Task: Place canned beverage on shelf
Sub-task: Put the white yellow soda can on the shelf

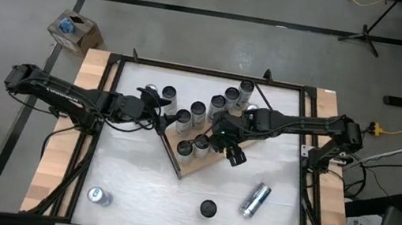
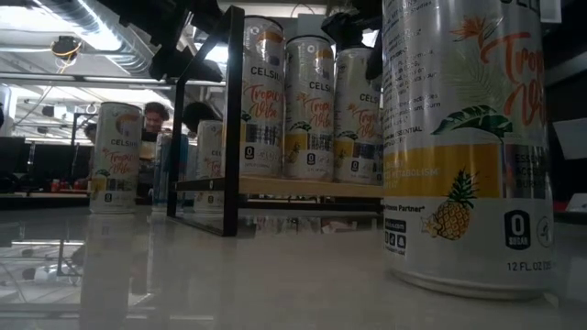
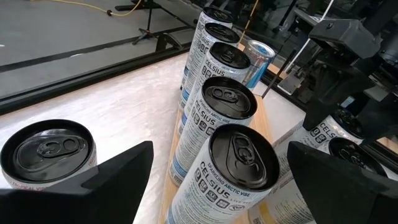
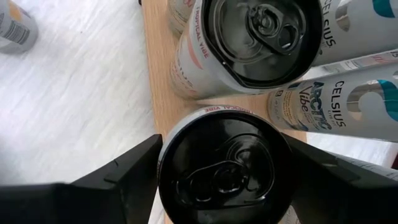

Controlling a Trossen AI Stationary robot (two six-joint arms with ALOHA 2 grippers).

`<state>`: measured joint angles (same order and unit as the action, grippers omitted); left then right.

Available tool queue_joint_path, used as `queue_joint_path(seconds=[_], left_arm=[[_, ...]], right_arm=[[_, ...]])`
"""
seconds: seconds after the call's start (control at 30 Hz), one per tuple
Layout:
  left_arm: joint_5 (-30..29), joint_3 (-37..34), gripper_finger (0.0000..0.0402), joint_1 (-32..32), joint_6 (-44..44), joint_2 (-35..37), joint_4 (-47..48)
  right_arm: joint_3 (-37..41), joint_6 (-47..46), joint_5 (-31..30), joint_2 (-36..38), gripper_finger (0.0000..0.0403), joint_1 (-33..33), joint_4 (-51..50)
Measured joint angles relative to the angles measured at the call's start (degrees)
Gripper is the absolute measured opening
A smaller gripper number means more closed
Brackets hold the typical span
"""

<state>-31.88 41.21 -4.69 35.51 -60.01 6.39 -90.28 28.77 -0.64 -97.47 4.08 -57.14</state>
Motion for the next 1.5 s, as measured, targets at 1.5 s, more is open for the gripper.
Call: queue_joint_path(seconds=[1.5], left_arm=[[-4.5, 10.1, 0.0365, 6.0, -5.2, 0.0, -3.2]], right_arm=[[-0.1, -8.1, -3.9, 17.9, 0.0387, 0.1, -8.5]])
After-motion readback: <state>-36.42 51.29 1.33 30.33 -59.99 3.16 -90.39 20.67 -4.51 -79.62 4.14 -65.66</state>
